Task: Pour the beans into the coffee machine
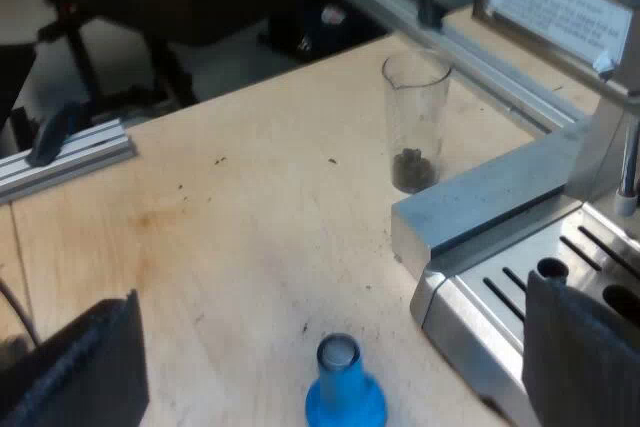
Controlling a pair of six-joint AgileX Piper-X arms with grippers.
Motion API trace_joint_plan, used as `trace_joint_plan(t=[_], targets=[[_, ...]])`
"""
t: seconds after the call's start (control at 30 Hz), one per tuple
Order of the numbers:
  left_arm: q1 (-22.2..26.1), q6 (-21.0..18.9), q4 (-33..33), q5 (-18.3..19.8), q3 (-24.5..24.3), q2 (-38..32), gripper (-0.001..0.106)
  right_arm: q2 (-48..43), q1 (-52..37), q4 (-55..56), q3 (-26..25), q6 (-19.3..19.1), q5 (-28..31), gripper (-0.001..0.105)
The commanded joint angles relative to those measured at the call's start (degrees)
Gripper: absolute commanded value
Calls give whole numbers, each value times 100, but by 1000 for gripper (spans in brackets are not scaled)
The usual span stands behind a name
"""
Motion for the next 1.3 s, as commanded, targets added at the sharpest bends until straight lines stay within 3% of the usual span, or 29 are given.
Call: trace_joint_plan(t=[0.03, 0.13, 0.3, 0.47, 0.57, 0.83, 0.9, 1.03, 1.1, 1.23, 1.3], targets=[[-17, -4, -192, -96, 257, 24, 71, 60, 8, -453, 94, -24, 89, 78], [-17, -4, -256, -96, 449, 36, 71, 191, 8, -733, 210, 197, 122, 78], [-17, -43, -374, -527, 713, 35, 71, 277, 8, -720, 343, 288, 173, 78], [-17, -166, -732, -527, 928, 47, 71, 277, 8, -685, 344, 288, 173, 78], [-17, -448, -943, -496, 975, 346, 71, 277, 8, -685, 344, 288, 173, 78], [133, -447, -1162, -527, 975, 1023, 71, 277, 8, -677, 344, 288, 173, 78], [820, -458, -1355, 49, 991, 1607, 71, 277, 8, -677, 344, 288, 173, 78], [1118, -317, -1729, 508, 1106, 1724, 71, 277, 8, -677, 344, 288, 173, 78], [1133, -92, -1856, 407, 1240, 1870, 71, 277, 8, -677, 344, 288, 173, 78], [1133, -93, -2158, 368, 1454, 2072, 71, 277, 8, -677, 344, 288, 173, 78], [1133, -55, -2622, 380, 1665, 2208, 71, 277, 8, -677, 344, 288, 173, 78]])
